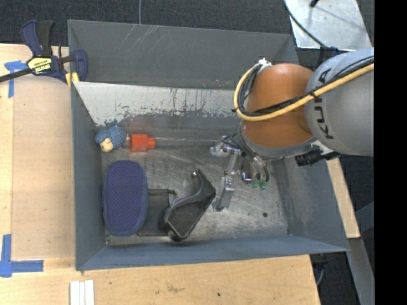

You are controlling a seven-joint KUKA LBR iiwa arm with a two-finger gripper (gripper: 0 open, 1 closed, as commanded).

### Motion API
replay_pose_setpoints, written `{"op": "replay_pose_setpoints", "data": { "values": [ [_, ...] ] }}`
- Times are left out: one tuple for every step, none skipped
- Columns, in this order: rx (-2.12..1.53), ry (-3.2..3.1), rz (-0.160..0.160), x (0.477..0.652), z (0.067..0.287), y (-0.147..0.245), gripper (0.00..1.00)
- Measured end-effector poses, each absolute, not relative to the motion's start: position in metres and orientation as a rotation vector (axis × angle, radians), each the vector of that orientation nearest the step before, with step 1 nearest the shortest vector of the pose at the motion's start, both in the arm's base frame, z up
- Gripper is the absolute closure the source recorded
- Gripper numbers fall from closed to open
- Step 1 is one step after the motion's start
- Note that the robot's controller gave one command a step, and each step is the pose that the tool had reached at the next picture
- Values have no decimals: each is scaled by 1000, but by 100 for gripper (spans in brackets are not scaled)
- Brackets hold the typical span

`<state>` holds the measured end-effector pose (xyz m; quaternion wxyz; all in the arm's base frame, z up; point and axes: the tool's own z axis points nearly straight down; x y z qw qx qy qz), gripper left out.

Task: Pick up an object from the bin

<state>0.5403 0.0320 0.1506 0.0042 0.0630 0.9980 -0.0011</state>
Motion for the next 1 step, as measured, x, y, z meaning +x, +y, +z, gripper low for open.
{"op": "replay_pose_setpoints", "data": {
  "values": [
    [-100,3171,-13,540,85,94,0]
  ]
}}
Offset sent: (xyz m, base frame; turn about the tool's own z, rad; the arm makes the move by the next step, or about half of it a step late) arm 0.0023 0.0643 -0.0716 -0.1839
